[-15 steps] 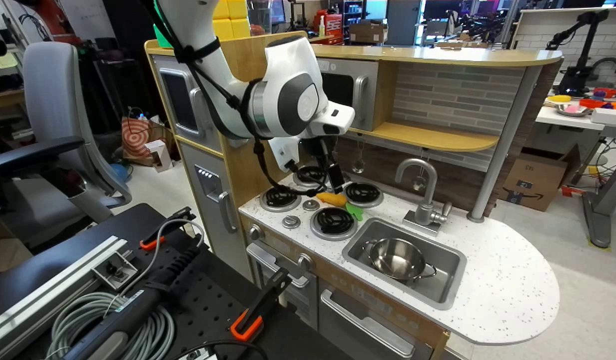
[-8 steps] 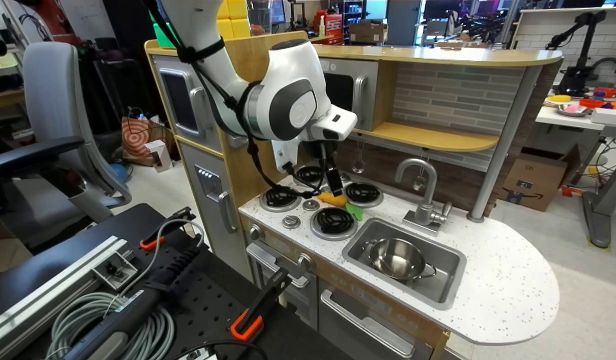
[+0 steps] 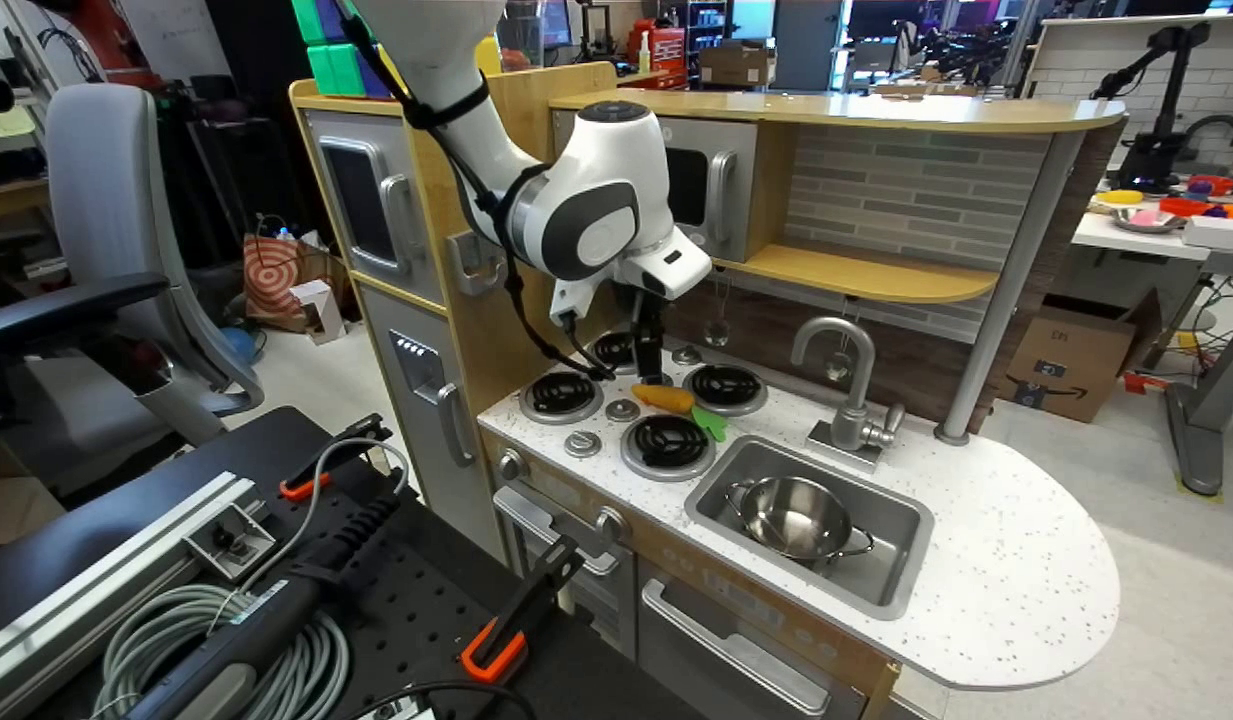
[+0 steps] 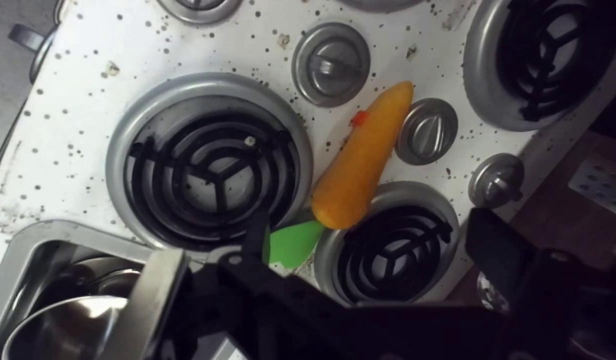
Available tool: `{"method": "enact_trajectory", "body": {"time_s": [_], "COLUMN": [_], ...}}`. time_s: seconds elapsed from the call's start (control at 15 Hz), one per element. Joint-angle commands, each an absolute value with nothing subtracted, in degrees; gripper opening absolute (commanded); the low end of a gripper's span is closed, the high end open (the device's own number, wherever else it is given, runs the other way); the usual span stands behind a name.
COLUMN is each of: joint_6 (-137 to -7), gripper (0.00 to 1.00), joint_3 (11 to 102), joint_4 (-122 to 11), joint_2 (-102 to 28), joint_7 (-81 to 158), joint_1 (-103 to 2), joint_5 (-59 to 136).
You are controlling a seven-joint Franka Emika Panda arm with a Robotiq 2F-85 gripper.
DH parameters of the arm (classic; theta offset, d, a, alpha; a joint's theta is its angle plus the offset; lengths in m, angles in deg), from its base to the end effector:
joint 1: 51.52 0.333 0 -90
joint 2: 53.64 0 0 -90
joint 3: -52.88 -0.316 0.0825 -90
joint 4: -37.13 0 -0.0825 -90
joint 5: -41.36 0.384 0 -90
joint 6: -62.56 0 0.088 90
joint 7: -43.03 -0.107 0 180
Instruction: Pick up the carrot plush toy from the stove and put it in the pot.
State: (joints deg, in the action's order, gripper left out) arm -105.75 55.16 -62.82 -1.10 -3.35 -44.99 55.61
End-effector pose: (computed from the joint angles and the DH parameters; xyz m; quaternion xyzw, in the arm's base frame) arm 0.6632 0.0357 0.0782 -0.8800 0.4536 -0.1135 0.0837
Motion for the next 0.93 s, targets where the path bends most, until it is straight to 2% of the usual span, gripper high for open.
{"method": "enact_trajectory", "body": {"time_s": [0.0,0.27,0.67,0.73,0.87], "joint_6": [-96.76,-89.37,-88.68,-88.35,-87.41], "gripper": [1.00,1.00,0.98,0.74,0.69], "joint_3": [59.57,60.24,60.40,60.45,60.31], "joint_4": [-50.25,-41.75,-33.79,-32.76,-30.92], "joint_2": [6.91,12.27,18.21,19.07,20.48], "joint_7": [-9.35,-15.29,-21.59,-22.45,-23.72], "joint_1": [-41.85,-41.93,-41.56,-41.56,-41.79], "joint_5": [57.19,55.87,55.03,54.88,54.68]}}
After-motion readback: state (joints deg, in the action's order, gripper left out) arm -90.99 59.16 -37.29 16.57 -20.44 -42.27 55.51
